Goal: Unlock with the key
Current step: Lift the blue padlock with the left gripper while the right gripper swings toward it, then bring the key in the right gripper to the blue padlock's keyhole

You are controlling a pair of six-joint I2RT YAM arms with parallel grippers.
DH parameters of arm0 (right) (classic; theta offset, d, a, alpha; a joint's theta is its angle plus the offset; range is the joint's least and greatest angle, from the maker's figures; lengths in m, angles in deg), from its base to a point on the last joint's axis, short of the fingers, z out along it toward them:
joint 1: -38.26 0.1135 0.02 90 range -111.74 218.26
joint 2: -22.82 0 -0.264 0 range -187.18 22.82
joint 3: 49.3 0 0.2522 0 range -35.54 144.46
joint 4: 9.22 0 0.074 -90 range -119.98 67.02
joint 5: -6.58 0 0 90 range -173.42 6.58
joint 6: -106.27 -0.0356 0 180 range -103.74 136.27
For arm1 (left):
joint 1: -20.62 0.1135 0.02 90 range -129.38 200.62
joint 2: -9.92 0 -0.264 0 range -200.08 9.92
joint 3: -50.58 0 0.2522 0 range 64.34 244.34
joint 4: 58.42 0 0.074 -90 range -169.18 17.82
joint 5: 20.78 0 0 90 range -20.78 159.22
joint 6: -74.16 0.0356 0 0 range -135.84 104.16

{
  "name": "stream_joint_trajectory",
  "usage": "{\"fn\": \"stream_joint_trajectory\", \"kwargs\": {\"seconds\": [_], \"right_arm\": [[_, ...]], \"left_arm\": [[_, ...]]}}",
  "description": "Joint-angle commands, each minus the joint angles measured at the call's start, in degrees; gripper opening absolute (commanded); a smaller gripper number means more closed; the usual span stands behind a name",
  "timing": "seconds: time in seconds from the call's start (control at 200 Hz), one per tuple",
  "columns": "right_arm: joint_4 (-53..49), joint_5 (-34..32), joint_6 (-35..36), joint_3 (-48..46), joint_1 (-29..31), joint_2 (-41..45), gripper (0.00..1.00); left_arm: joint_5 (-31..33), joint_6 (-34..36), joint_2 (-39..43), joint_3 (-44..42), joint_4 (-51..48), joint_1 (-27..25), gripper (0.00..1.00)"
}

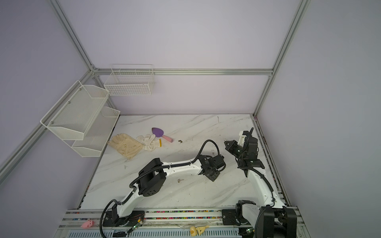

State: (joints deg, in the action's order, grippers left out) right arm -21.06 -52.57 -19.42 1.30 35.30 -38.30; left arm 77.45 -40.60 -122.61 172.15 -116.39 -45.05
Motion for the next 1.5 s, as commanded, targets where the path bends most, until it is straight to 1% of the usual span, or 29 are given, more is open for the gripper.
{"fn": "stream_joint_trajectory", "kwargs": {"seconds": [0.0,0.04,0.185,0.235,0.345,0.455,0.575,0.605,0.675,0.76,0.815,0.93,1.07,1.25,1.4,1.495], "right_arm": [[0.38,-0.91,0.34,0.60,-0.29,1.24,0.00],[-0.01,-1.32,0.44,0.77,-0.29,1.64,0.00],[-2.13,-3.38,1.76,2.62,0.35,2.67,0.00],[-3.14,-4.89,2.65,3.43,1.31,3.03,0.00],[-4.87,-9.84,4.38,5.33,5.20,3.32,0.00],[-5.72,-16.62,6.03,7.08,12.58,2.81,0.00],[-3.12,-22.57,5.89,7.10,21.52,2.52,0.00],[-2.84,-24.45,6.01,7.17,23.92,2.08,0.00],[-0.56,-25.68,6.26,6.44,27.93,1.49,0.00],[4.84,-27.41,3.92,4.39,33.50,1.24,0.00],[7.92,-29.88,3.09,3.53,37.88,0.43,0.00],[12.42,-34.57,3.78,2.75,44.92,-1.58,0.00],[17.69,-37.51,3.43,0.33,49.24,-2.13,0.00],[18.92,-39.59,4.60,-0.33,51.35,-3.62,0.00],[19.49,-38.71,5.64,1.22,51.39,-5.84,0.00],[18.64,-39.61,6.44,2.44,51.42,-6.64,0.00]], "left_arm": [[0.90,-4.48,3.54,4.12,-2.43,0.92,0.13],[1.13,-6.08,4.89,3.77,-1.93,1.60,0.10],[1.22,-13.69,12.21,-1.67,2.17,4.62,0.09],[0.54,-17.52,15.82,-5.85,4.97,5.94,0.08],[-2.98,-26.98,24.82,-17.19,14.86,10.08,0.06],[-4.99,-36.90,33.36,-28.61,25.47,14.45,0.04],[-6.37,-48.66,39.99,-37.81,34.45,18.87,0.02],[-5.73,-50.65,41.35,-39.39,35.48,19.35,0.01],[-3.42,-54.79,43.80,-41.61,36.21,19.93,0.00],[-2.27,-59.21,45.58,-43.36,37.29,20.28,0.00],[-1.90,-62.04,46.27,-44.29,38.09,20.40,0.00],[0.54,-65.09,47.21,-44.60,37.86,20.41,0.00],[4.18,-68.65,49.36,-46.49,38.54,20.41,0.00],[7.54,-68.85,51.03,-47.01,37.34,20.49,0.00],[7.31,-68.16,50.97,-46.92,37.58,20.48,0.00],[6.55,-68.25,51.01,-46.80,38.13,20.45,0.00]]}}
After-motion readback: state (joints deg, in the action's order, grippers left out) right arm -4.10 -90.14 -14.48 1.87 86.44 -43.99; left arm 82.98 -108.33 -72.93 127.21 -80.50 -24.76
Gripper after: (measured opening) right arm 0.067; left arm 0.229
